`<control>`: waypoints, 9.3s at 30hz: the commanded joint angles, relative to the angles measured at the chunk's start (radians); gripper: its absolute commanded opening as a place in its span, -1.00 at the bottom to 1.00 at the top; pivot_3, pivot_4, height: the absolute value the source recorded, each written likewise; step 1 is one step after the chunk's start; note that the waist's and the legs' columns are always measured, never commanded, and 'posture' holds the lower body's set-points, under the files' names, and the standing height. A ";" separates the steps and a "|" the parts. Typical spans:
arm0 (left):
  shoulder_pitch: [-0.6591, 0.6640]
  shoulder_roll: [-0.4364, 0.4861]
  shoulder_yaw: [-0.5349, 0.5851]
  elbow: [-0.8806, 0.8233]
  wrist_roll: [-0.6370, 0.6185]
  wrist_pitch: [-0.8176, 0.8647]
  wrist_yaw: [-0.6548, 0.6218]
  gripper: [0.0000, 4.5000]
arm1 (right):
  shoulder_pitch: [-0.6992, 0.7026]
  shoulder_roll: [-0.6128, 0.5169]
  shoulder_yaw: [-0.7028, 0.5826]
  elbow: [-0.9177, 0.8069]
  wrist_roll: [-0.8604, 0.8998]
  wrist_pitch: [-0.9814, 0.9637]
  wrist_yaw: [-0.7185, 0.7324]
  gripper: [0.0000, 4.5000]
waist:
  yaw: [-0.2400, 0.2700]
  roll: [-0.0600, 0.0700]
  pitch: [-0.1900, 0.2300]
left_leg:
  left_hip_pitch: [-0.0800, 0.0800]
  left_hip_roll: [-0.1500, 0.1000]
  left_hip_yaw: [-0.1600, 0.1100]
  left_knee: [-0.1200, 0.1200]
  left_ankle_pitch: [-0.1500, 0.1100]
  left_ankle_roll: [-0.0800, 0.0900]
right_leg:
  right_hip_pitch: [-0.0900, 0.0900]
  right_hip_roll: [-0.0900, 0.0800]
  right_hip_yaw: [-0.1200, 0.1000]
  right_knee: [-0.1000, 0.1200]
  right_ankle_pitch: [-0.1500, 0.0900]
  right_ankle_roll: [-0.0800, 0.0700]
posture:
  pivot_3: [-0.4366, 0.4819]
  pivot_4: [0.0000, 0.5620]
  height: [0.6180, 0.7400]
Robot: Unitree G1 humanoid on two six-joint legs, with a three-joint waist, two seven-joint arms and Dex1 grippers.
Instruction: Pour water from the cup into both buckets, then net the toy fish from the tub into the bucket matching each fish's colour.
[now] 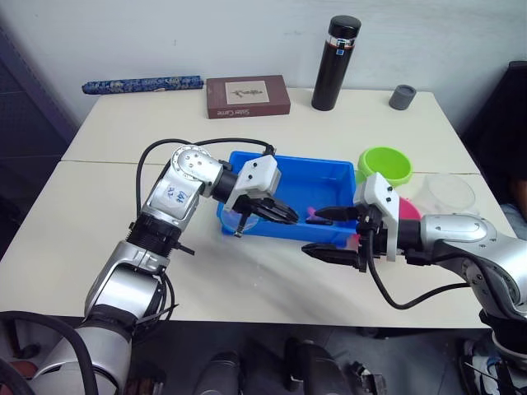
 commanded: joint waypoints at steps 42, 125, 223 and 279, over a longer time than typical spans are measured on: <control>-0.020 0.006 -0.007 -0.037 0.041 0.107 0.031 -0.85 | -0.027 0.011 -0.001 -0.017 -0.008 -0.032 0.005 -1.00 | 0.000 0.000 0.000 | 0.000 0.000 0.000 0.000 0.000 0.000 | 0.000 0.000 0.000 0.000 0.000 0.000 | -0.05 -0.47 1.00; 0.436 0.470 0.388 -0.507 -0.334 0.475 0.210 0.99 | -0.162 -0.155 0.214 0.371 -0.810 -0.541 0.264 -1.00 | -0.012 0.002 0.001 | -0.001 -0.001 0.001 0.000 0.000 0.000 | -0.002 0.000 0.001 0.001 0.000 0.000 | -0.05 -0.47 1.00; 0.086 0.182 0.239 0.077 -0.129 0.061 0.043 0.99 | 0.851 -0.100 -0.657 0.018 -1.235 -1.096 -0.294 -1.00 | 0.000 0.002 0.001 | 0.004 -0.001 0.005 0.001 0.000 0.000 | 0.001 0.004 0.006 0.006 0.000 0.001 | -0.05 -0.47 1.00; 0.097 0.188 0.241 0.064 -0.130 0.061 0.045 0.99 | 0.958 0.043 -0.651 0.105 -1.687 -1.392 -0.828 -1.00 | -0.002 0.002 0.001 | 0.005 -0.001 0.006 0.001 0.001 0.000 | 0.001 0.005 0.009 0.007 0.000 0.000 | -0.05 -0.47 1.00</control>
